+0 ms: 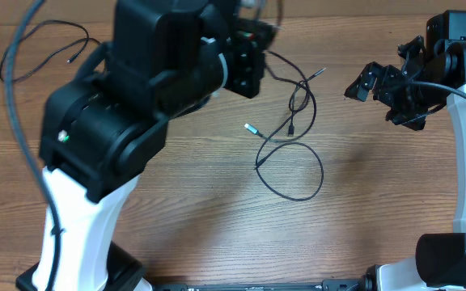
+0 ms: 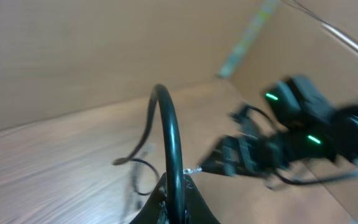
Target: Untangle cables
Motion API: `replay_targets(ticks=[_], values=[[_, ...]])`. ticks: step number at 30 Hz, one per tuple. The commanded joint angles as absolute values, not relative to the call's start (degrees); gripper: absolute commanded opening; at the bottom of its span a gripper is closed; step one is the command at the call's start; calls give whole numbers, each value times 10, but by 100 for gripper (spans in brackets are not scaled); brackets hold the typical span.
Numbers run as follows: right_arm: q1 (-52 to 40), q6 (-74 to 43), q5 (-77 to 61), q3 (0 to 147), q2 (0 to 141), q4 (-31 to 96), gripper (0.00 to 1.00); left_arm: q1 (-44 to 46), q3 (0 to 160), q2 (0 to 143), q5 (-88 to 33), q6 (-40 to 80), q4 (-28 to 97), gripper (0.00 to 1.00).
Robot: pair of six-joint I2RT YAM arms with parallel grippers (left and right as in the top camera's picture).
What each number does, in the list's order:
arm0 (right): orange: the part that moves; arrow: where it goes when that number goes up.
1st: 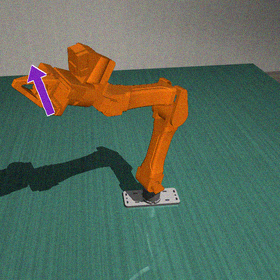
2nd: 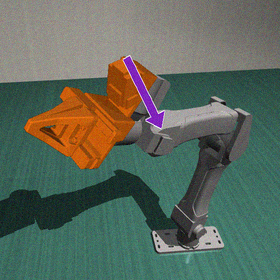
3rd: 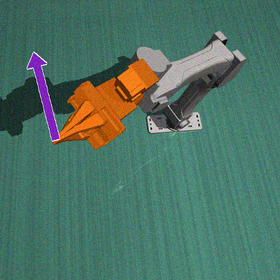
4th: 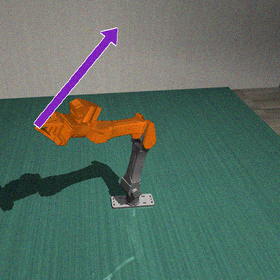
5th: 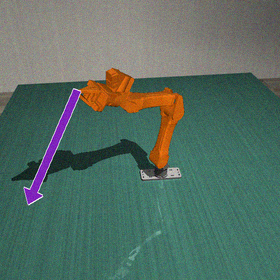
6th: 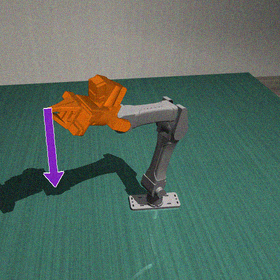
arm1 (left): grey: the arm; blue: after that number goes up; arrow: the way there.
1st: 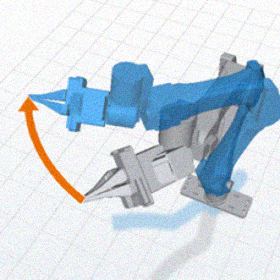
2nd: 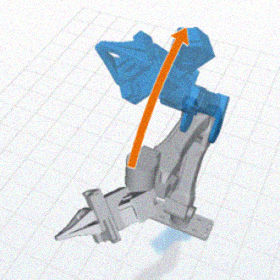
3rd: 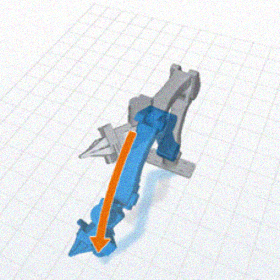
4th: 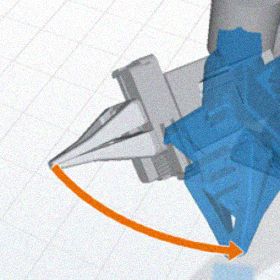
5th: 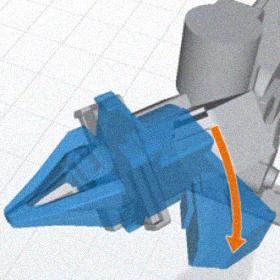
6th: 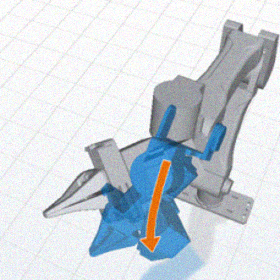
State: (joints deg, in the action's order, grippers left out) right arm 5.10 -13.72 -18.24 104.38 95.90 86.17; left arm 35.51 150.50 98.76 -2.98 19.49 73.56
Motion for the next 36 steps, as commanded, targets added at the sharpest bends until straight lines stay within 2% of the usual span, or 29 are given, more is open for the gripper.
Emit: replay_targets(ticks=[1, 4, 9, 18, 22, 24, 28, 36], values=[[49, -138, -190, 1045, 952, 859, 100, 352, 1523, 956, 138, 247, 738, 4], [49, -138, -190, 1045, 952, 859, 100, 352, 1524, 944, 175, 267, 710, 4], [49, -138, -190, 1045, 952, 860, 100, 352, 1524, 936, 132, 267, 689, 4], [49, -138, -190, 1045, 952, 859, 100, 352, 1523, 959, 195, 266, 826, 4], [49, -138, -190, 1045, 952, 859, 100, 352, 1522, 977, 165, 265, 844, 4], [49, -138, -190, 1045, 952, 859, 100, 352, 1522, 982, 115, 249, 827, 4], [49, -138, -190, 1045, 952, 859, 100, 352, 1526, 978, 37, 126, 732, 4], [49, -138, -190, 1045, 952, 859, 100, 352, 1528, 951, 222, 123, 609, 4]])
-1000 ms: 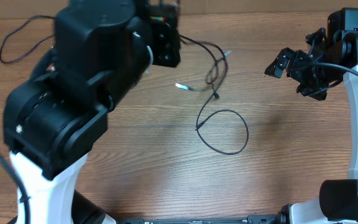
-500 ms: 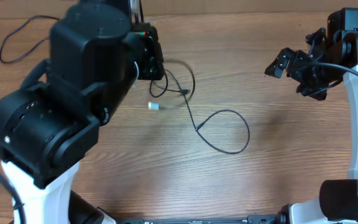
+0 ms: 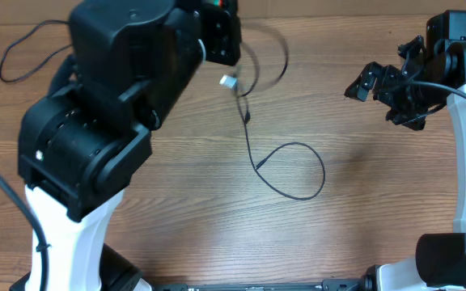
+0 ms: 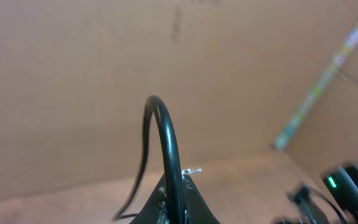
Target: Untangle cables
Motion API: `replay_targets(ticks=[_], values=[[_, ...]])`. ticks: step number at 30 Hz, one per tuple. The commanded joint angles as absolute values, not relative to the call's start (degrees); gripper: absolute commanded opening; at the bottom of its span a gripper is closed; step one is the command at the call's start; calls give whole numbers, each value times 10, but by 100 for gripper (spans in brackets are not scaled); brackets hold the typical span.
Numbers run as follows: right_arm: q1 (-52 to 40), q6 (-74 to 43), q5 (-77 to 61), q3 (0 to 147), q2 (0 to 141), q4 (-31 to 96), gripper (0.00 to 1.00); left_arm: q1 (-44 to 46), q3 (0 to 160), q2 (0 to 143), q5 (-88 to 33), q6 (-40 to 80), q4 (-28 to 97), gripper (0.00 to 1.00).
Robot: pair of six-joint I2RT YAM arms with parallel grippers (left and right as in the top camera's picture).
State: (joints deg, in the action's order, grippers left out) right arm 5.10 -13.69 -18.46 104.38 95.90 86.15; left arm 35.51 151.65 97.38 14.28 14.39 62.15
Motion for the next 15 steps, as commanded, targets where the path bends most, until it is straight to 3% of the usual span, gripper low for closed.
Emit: replay_targets(ticks=[1, 8, 15], values=[[49, -138, -190, 1045, 952, 859, 100, 352, 1528, 950, 234, 123, 604, 4], [49, -138, -190, 1045, 952, 859, 100, 352, 1528, 950, 260, 124, 596, 5], [49, -138, -190, 1045, 952, 860, 100, 352, 1524, 960, 261, 156, 786, 4]])
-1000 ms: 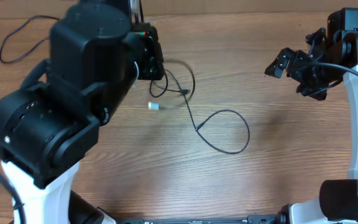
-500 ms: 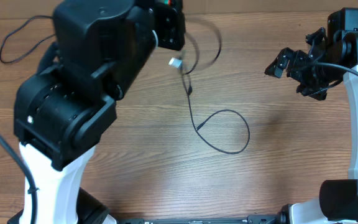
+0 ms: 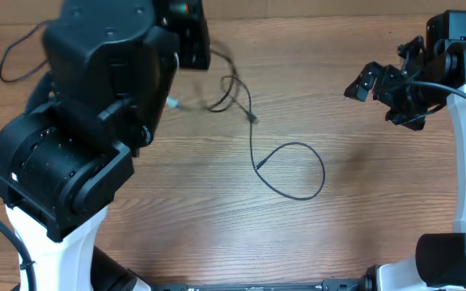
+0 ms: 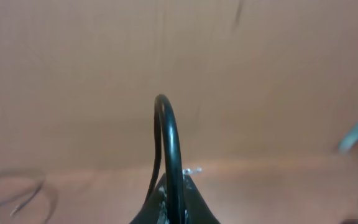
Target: Untangle cables
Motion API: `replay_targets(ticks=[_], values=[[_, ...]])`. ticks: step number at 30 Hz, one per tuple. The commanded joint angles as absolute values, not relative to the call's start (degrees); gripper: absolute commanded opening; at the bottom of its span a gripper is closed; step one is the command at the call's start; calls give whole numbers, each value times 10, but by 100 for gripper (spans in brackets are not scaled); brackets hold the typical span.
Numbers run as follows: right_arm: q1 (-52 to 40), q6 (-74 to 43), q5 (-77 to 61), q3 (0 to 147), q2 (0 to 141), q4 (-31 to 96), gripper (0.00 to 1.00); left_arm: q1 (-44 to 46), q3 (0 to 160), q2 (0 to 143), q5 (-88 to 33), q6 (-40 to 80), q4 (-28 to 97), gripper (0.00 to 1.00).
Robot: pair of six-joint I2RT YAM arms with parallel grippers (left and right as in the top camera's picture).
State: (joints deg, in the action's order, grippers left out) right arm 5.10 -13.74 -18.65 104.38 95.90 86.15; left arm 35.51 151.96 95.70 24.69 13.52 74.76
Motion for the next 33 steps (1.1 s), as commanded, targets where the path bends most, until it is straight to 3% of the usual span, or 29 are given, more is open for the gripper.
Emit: replay_targets(ticks=[1, 8, 11, 26, 29, 33], values=[[49, -138, -190, 1045, 952, 859, 100, 352, 1521, 963, 260, 172, 815, 4], [49, -138, -190, 1045, 952, 860, 100, 352, 1512, 1004, 152, 271, 965, 4], [49, -138, -190, 1045, 952, 859, 100, 353, 1510, 1032, 90, 246, 968, 4], [49, -138, -190, 1045, 952, 859, 100, 340, 1508, 1136, 132, 244, 968, 4], [49, -138, -190, 1045, 952, 859, 100, 333, 1508, 1137, 83, 237, 968, 15], [49, -138, -190, 1045, 952, 859, 100, 333, 1508, 1137, 40, 225, 968, 12]])
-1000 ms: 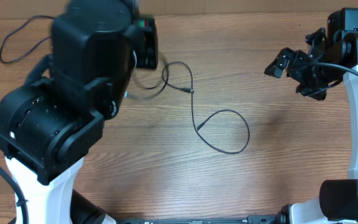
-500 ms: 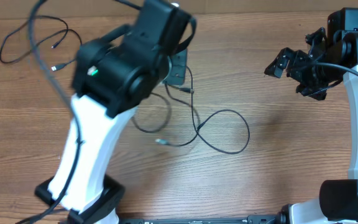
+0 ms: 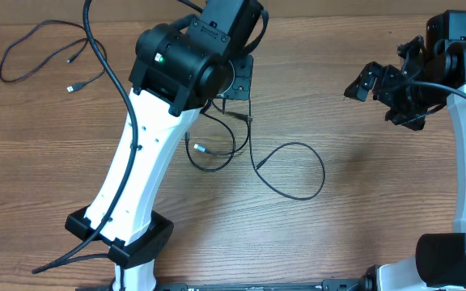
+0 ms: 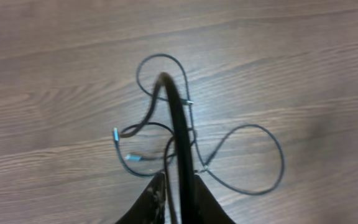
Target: Untangle cables
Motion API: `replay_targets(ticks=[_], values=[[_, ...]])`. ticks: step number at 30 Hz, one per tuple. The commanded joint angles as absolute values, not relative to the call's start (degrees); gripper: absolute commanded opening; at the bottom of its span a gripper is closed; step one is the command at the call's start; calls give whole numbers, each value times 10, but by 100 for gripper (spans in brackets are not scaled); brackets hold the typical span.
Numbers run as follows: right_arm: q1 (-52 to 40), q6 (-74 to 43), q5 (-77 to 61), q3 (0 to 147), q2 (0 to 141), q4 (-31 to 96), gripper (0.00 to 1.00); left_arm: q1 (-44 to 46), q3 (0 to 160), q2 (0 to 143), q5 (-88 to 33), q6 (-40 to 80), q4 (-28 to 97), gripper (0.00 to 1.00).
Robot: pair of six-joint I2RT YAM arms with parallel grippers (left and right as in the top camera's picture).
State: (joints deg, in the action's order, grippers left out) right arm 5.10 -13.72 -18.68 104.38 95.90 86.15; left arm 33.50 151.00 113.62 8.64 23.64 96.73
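A thin black cable (image 3: 217, 145) lies in loose overlapping coils on the wooden table, with one wide loop (image 3: 320, 174) spread to the right. Its silver-blue plugs (image 4: 115, 134) rest at the left of the coils. My left gripper (image 3: 237, 81) hangs above the coils, pointing down. In the left wrist view its fingers (image 4: 157, 193) stand close together with a strand of the thin cable running up between them; a thick arm cable crosses in front. My right gripper (image 3: 379, 97) waits open at the far right, away from the cable.
A second black cable with a plug (image 3: 72, 86) lies at the back left of the table (image 3: 395, 210). The left arm's white link (image 3: 136, 170) slants across the left middle, and its base stands at the front left edge.
My left arm has come down and to the right. The cable that dangled from it at the back left now lies coiled on the table under the gripper, and the wrist camera looks straight down.
My left gripper first held the cable above the table's middle, its coils near the wide loop. It was then raised and further left, the cable hanging straight. Then further left still, plugs dangling. Now the coils rest beside the loop. The right arm stayed still.
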Motion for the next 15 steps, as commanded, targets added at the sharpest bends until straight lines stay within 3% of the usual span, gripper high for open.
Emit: replay_targets(ticks=[1, 7, 13, 15], values=[[49, -138, -190, 1045, 952, 859, 100, 334, 1507, 1137, 32, 225, 968, 12], [49, -138, -190, 1045, 952, 859, 100, 334, 1499, 1137, 7, 223, 968, 26], [49, -138, -190, 1045, 952, 859, 100, 334, 1478, 1137, 6, 222, 968, 30], [49, -138, -190, 1045, 952, 859, 100, 334, 1466, 1138, 13, 222, 968, 37]])
